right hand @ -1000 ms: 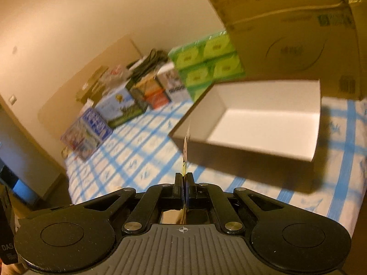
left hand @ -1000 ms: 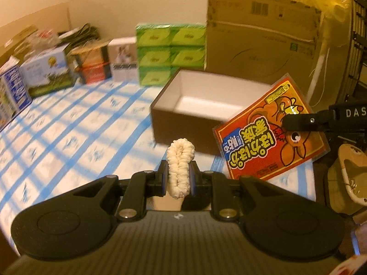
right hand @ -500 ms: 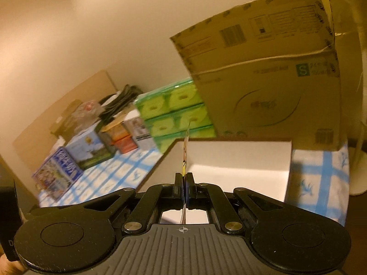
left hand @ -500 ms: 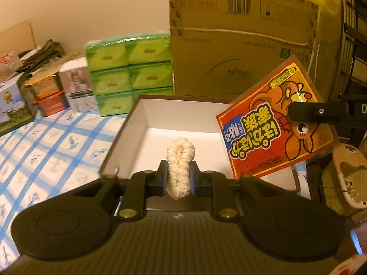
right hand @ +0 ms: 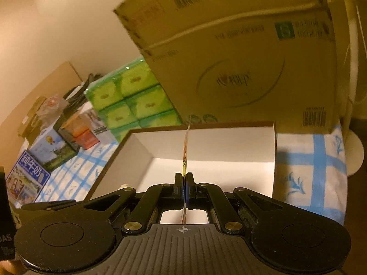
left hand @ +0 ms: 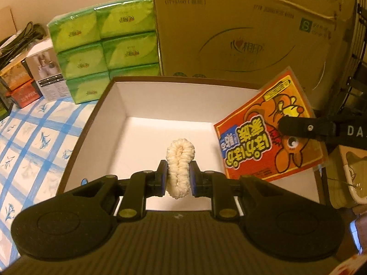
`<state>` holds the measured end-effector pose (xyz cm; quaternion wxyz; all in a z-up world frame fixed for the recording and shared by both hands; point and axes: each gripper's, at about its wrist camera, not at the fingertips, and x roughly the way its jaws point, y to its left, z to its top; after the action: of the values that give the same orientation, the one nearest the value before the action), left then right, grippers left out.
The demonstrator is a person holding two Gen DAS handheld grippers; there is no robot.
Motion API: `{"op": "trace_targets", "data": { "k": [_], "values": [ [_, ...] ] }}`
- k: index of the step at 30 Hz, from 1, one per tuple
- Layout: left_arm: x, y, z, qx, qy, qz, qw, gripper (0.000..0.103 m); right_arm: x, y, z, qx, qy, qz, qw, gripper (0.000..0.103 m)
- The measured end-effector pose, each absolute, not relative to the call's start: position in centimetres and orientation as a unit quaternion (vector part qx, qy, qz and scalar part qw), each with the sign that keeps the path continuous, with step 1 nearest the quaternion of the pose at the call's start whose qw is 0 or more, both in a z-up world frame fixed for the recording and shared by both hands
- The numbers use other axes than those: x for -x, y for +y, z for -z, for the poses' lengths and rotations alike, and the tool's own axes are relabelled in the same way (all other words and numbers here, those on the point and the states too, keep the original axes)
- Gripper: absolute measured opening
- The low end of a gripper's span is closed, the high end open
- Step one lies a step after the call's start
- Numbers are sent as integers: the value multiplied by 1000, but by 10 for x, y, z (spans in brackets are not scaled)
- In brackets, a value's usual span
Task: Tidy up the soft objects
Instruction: 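Carry both items over the brown box and open both tools to drop them, then move both tools back over the pile of soft items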
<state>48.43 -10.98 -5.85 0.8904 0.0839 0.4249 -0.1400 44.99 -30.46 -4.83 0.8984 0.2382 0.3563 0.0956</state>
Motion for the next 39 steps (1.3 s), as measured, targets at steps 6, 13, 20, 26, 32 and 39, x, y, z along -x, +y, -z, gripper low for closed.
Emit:
{"op": "trace_targets", "data": {
  "k": [6,13,20,26,32,39],
  "values": [
    [-505,-110,68,-65,433,126,890,56,-474,-309,70,-295,367,-127,873,3],
    [-502,-102,79,-83,454,120,879,56,-477,-295,84,-207,405,-114,883,55],
    [-476,-84,68,-85,450,125,880,56,-454,-292,85,-161,413,-128,887,56],
    [-440,-65,51,-73,440,135,885,56,-423,-289,71,-138,400,-148,894,56],
    [-396,-46,35,-59,439,128,887,56,-384,-286,54,-130,383,-169,899,56],
    [-337,-24,18,-42,430,106,896,56,-337,-284,39,-119,369,-186,903,56]
  ]
}}
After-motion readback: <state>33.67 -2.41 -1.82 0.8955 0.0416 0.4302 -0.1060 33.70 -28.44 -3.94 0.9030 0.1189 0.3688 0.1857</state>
